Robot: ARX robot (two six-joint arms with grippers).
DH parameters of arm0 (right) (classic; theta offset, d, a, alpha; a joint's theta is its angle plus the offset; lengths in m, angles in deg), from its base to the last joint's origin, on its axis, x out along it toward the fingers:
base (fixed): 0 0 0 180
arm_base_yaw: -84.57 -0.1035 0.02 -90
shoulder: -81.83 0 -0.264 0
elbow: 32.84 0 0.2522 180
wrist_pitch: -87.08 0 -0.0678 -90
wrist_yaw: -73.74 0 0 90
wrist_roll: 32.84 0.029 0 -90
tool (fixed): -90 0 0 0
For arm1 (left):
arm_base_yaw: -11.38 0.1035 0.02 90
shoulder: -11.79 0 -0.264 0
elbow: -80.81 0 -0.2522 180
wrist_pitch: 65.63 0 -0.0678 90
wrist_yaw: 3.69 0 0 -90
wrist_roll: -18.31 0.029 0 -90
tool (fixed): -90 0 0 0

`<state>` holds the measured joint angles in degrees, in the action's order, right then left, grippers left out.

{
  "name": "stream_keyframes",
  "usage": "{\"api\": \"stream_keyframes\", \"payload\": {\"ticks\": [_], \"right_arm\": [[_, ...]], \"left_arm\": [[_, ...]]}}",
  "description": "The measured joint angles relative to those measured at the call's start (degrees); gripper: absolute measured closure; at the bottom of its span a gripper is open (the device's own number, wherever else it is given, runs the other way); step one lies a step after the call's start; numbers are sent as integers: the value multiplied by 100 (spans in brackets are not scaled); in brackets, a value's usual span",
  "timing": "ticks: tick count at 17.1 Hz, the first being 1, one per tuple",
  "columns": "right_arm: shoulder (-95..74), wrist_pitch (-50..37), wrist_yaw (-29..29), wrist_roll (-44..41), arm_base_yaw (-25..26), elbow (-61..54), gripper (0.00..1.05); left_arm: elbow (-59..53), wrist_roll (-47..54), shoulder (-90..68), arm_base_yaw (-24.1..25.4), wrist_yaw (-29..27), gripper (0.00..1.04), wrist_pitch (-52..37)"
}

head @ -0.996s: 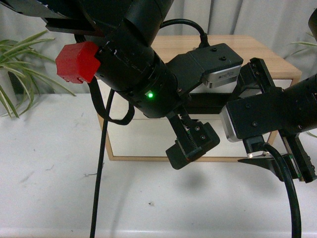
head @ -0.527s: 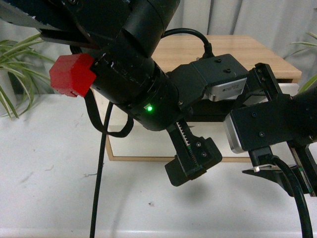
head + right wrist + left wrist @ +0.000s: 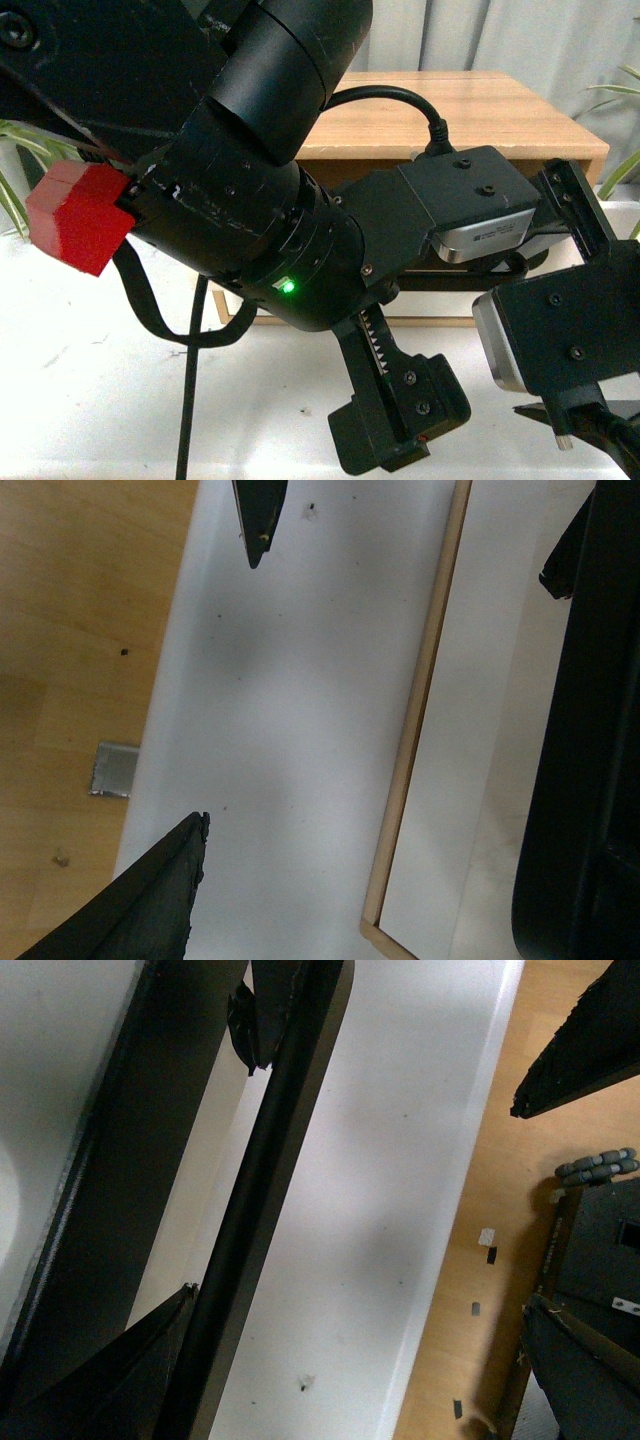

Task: Pull drawer

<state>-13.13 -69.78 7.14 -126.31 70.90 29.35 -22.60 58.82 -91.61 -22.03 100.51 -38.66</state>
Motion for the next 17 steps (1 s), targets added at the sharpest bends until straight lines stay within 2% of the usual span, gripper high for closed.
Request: {"api": "stream_keyframes", "payload": {"ticks": [8,17], "right_arm": [[857,219,-13,348,-321,-789,6],[1239,321,26,411,-118,-570,6]], "left_arm": [[-713,-238,839,-133,133,7,-74],[-791,-317,1187,-96,98,7,138]]}}
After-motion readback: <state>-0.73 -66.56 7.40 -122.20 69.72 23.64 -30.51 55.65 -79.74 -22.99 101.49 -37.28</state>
